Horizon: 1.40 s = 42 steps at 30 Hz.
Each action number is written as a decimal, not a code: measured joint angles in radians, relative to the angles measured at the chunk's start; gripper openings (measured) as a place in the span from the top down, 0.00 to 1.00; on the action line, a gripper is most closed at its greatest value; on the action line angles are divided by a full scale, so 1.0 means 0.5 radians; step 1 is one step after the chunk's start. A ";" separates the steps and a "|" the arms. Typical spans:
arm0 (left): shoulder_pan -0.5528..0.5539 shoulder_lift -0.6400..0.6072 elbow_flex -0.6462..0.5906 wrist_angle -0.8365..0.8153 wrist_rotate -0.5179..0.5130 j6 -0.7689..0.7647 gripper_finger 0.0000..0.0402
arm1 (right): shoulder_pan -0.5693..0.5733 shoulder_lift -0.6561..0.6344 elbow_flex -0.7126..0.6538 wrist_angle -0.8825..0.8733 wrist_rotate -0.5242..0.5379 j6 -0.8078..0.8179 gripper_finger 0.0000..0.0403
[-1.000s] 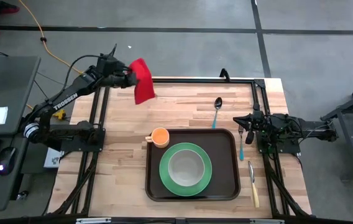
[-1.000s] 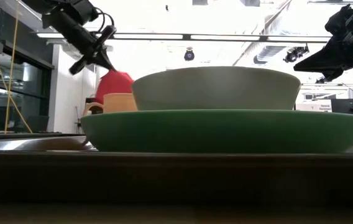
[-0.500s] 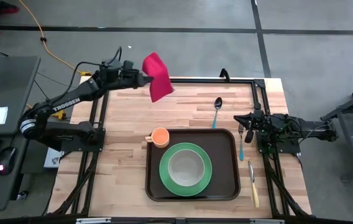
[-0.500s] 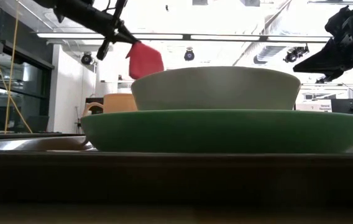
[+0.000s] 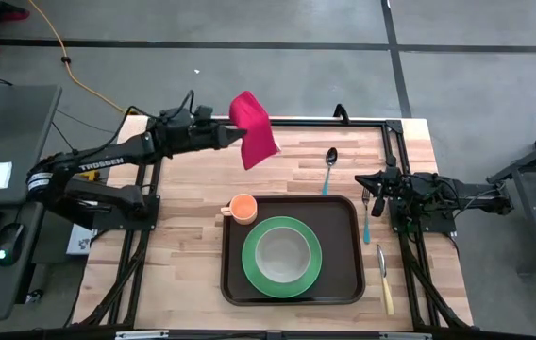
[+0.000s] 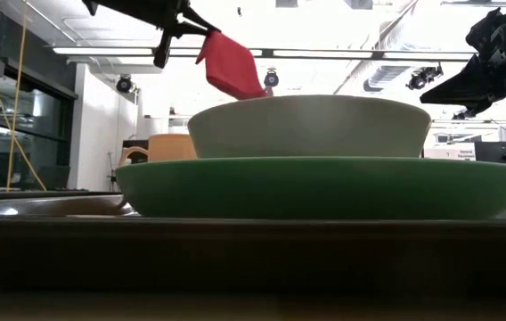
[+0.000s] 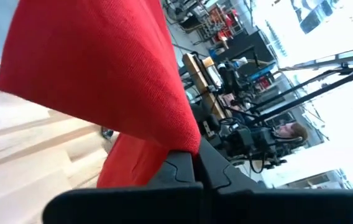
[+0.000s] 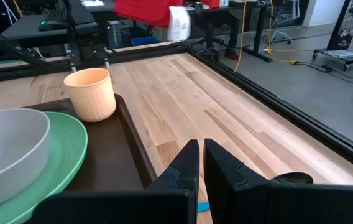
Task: Set up tray
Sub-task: Put the red table napkin to the right of the green plate on the brown serving tray
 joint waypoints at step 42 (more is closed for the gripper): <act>-0.503 1.043 0.801 0.241 0.138 0.096 0.97 | 0.000 0.014 0.000 0.096 -0.110 0.001 1.00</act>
